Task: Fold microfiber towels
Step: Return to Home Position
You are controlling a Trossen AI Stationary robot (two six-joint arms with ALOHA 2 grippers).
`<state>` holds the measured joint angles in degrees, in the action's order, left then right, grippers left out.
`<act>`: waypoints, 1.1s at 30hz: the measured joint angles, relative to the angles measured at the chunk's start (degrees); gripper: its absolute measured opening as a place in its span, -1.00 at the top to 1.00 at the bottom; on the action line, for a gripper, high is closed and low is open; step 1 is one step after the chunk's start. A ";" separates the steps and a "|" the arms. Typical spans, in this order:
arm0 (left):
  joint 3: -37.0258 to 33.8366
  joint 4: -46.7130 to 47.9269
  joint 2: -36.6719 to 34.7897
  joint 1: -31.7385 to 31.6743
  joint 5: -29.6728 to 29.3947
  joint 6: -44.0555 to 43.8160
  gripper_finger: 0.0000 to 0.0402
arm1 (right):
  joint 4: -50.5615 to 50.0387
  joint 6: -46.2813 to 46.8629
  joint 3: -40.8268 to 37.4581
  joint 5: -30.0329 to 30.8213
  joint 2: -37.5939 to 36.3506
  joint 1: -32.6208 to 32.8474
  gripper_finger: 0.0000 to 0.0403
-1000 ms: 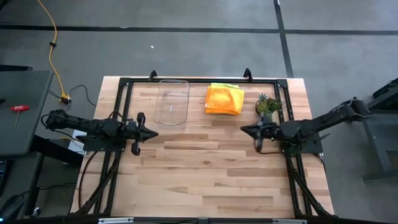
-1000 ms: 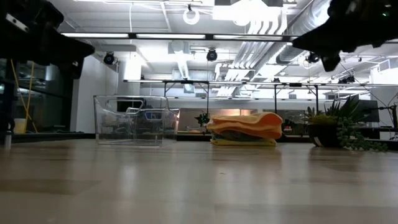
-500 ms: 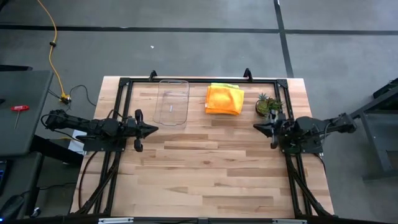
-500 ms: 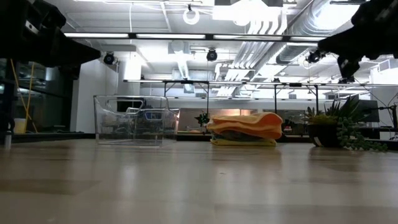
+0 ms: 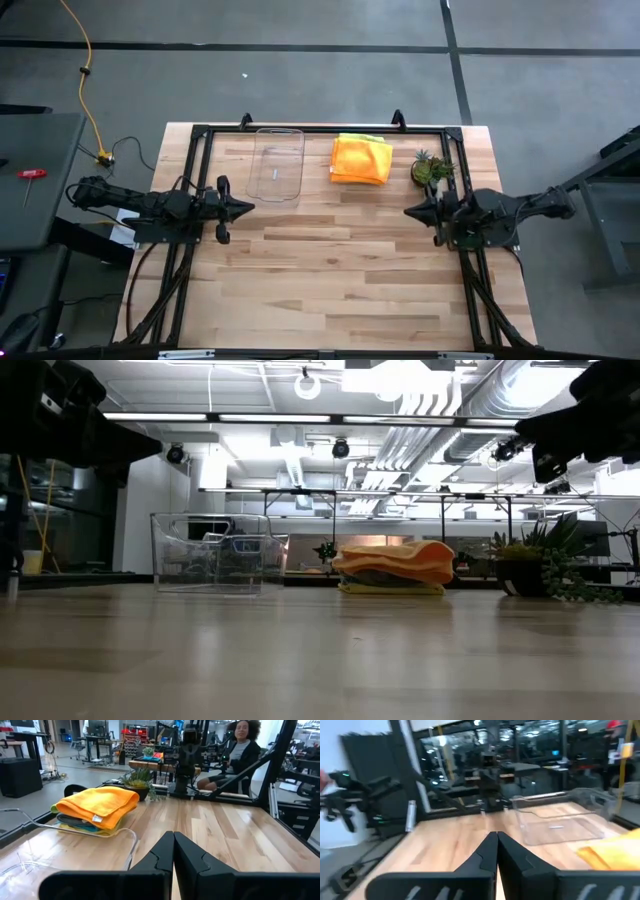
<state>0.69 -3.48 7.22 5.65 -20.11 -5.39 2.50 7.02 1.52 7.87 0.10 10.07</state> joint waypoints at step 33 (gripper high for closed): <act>0.00 0.03 -0.17 0.13 -0.01 0.00 1.00 | -1.73 2.23 -0.92 -8.10 0.28 -11.94 1.00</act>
<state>0.69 -3.45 7.05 5.78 -20.12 -5.39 0.77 9.24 0.60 -0.23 0.38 -1.87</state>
